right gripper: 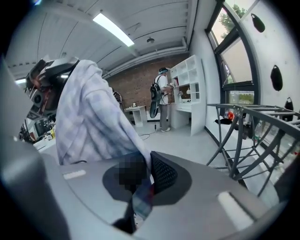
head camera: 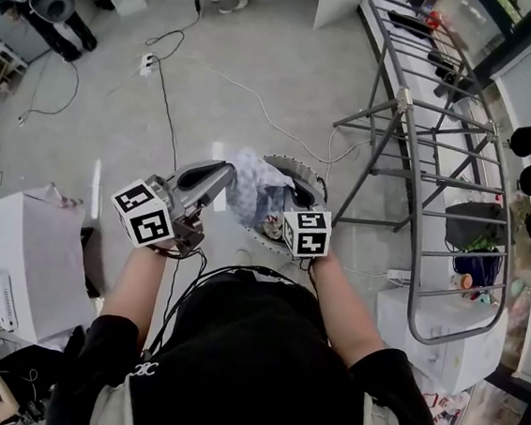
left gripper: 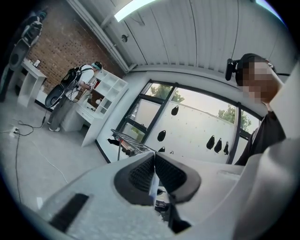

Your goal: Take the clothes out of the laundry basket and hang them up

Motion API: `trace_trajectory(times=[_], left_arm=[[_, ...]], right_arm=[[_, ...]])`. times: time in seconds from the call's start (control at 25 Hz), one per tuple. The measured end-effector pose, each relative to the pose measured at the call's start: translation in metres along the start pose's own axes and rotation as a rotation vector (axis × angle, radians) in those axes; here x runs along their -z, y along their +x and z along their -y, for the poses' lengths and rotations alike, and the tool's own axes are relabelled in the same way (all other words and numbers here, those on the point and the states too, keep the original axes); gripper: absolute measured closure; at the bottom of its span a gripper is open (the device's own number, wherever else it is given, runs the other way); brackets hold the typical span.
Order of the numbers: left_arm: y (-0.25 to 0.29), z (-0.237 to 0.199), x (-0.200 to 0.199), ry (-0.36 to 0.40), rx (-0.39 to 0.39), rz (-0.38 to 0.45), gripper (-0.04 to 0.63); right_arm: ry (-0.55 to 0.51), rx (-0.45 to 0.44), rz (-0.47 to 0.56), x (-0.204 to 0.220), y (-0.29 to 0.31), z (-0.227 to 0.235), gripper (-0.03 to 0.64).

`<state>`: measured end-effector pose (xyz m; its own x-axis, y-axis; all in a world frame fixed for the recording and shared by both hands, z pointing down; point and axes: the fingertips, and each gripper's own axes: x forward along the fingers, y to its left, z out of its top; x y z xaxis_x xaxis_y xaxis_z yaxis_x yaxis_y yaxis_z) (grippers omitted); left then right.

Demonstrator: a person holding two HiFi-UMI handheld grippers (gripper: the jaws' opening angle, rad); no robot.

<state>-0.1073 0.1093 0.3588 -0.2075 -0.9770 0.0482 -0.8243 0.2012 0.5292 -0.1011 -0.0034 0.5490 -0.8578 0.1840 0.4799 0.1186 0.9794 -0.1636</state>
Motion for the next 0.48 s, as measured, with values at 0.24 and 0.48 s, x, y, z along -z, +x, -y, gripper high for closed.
trace_trajectory(times=[0.24,0.48], left_arm=[[-0.002,-0.008,-0.029,0.051,0.015,0.067,0.581],[0.005,-0.012,-0.062,0.107,0.055,0.124,0.581]], right_arm=[[0.012,0.097,0.115,-0.074,-0.017,0.036,0.584],[-0.034,0.172,0.228,-0.152,-0.047,0.059,0.584]])
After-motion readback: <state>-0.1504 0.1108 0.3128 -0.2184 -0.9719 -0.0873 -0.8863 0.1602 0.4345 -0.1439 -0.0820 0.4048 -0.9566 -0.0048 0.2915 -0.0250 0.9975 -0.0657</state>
